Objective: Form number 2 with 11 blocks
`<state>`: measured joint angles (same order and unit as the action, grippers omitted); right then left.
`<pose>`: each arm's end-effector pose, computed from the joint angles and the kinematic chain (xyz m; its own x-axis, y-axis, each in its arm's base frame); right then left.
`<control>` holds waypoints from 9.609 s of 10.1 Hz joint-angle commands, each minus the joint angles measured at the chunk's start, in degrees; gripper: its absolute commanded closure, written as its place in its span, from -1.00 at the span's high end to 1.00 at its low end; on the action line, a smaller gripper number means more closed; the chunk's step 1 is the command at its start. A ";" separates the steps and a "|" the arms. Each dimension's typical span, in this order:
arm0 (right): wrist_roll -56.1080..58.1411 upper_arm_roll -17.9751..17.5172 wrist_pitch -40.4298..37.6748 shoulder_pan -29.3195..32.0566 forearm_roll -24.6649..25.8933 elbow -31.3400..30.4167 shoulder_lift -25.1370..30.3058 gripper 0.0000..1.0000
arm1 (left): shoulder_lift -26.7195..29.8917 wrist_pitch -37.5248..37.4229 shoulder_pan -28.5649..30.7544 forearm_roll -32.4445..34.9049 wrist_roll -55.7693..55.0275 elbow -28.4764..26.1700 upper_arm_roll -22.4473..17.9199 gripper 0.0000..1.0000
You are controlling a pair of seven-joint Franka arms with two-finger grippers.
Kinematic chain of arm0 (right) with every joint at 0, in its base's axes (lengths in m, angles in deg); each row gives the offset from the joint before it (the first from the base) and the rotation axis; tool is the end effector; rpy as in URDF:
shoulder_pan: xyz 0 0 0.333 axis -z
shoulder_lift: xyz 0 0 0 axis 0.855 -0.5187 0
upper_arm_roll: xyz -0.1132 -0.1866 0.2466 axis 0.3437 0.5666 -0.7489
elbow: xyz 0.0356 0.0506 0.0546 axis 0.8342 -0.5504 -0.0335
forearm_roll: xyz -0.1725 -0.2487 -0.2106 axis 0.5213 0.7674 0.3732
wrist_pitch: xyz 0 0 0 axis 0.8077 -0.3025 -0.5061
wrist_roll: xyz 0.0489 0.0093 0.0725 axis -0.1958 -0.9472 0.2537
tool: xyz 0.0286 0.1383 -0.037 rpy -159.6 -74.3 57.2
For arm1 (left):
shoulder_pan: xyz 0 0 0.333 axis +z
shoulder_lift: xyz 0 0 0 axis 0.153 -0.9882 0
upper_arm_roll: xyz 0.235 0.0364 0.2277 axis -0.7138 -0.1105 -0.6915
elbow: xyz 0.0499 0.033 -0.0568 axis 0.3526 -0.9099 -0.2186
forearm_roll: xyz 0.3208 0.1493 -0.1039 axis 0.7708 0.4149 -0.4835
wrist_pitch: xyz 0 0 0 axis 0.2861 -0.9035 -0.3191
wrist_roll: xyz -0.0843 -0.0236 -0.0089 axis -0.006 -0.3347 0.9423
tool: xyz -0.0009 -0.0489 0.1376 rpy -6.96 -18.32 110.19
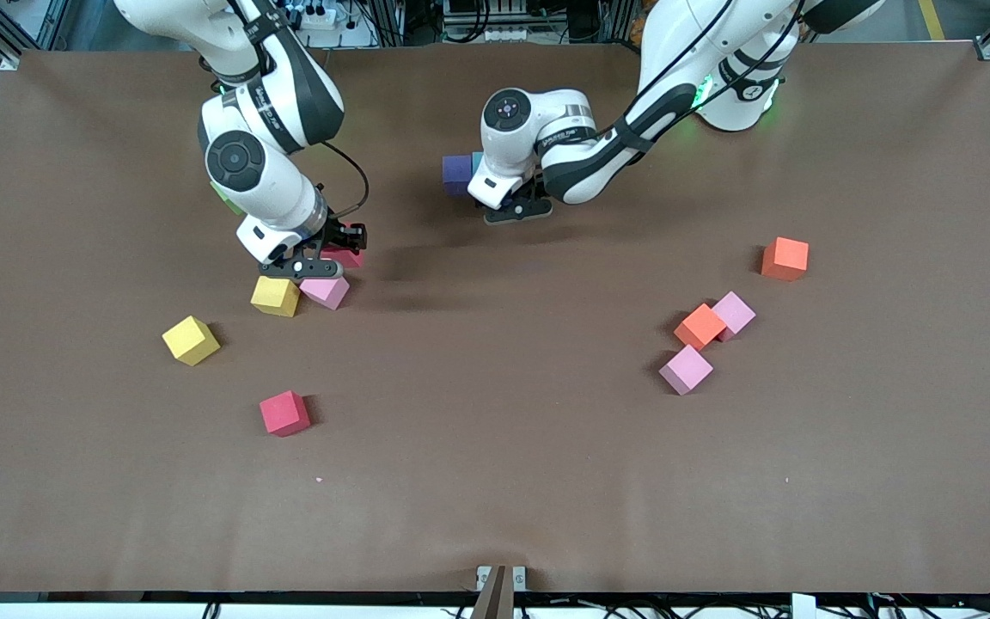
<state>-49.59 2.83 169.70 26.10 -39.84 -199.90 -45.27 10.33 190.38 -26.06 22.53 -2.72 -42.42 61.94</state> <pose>0.4364 0.2326 0.3162 0.9885 -0.0382 -0.1460 -0.0461 -0.9976 -0.0514 0.2869 -0.4966 0.1940 0.9774 0.1874 -0.0973 0.1863 -0.9823 -0.0209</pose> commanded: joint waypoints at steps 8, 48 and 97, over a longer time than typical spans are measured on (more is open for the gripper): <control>-0.01 -0.80 -1.00 -0.56 -4.85 7.08 -5.19 -0.83 | 10.34 -8.67 20.56 -1.59 5.20 1.57 8.21 1.00; -19.78 -2.83 -1.18 -25.79 -4.87 35.92 -36.23 1.00 | -9.35 -9.31 32.12 2.02 32.39 21.54 -8.82 0.35; -38.77 3.59 5.76 15.17 3.22 42.69 -41.59 -0.57 | -8.12 -6.85 -2.34 4.13 -76.33 14.43 -0.47 -0.10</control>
<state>-87.59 6.47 175.02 41.63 -37.46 -156.76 -87.09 1.47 182.38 -27.89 23.55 -70.32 -26.72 61.58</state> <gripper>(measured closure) 0.141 0.436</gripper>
